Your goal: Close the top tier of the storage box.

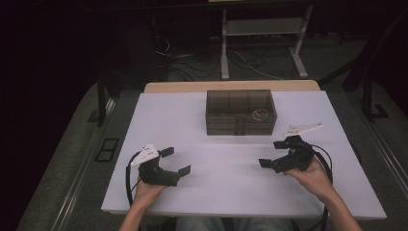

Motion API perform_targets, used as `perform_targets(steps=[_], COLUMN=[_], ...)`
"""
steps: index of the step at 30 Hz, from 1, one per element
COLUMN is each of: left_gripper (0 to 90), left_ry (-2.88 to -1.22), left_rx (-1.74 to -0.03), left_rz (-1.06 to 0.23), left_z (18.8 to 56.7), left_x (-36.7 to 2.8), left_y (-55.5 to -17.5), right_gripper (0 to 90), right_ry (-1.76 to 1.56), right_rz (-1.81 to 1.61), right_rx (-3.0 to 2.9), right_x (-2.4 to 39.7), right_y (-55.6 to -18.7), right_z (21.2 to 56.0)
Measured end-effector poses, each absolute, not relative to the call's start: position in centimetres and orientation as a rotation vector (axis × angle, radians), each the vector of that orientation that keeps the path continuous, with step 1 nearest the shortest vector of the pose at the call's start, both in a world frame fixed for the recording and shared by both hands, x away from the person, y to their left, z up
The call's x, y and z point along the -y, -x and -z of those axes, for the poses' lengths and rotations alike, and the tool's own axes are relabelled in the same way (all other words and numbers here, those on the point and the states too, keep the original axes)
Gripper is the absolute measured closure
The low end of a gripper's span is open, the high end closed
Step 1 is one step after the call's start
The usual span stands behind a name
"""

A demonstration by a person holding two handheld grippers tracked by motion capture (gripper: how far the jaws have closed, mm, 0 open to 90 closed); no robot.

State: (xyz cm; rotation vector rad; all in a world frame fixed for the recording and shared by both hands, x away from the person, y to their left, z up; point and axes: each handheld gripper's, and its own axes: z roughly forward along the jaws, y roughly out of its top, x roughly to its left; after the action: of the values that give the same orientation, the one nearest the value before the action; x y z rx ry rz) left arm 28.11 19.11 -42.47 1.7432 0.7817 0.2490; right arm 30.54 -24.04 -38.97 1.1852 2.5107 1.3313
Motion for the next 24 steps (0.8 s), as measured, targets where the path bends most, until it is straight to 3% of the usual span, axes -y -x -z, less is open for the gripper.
perform_targets(steps=[24], left_gripper=[0.0], left_ry=[-1.757], left_rx=[-0.785], left_rz=[-0.235], left_z=[42.6], left_x=[-19.0], left_y=[-28.1], right_gripper=[0.0], right_ry=[-1.279], right_rz=[-1.448], right_rx=[-2.312], right_x=[28.0], right_y=[-26.3], right_z=[41.6])
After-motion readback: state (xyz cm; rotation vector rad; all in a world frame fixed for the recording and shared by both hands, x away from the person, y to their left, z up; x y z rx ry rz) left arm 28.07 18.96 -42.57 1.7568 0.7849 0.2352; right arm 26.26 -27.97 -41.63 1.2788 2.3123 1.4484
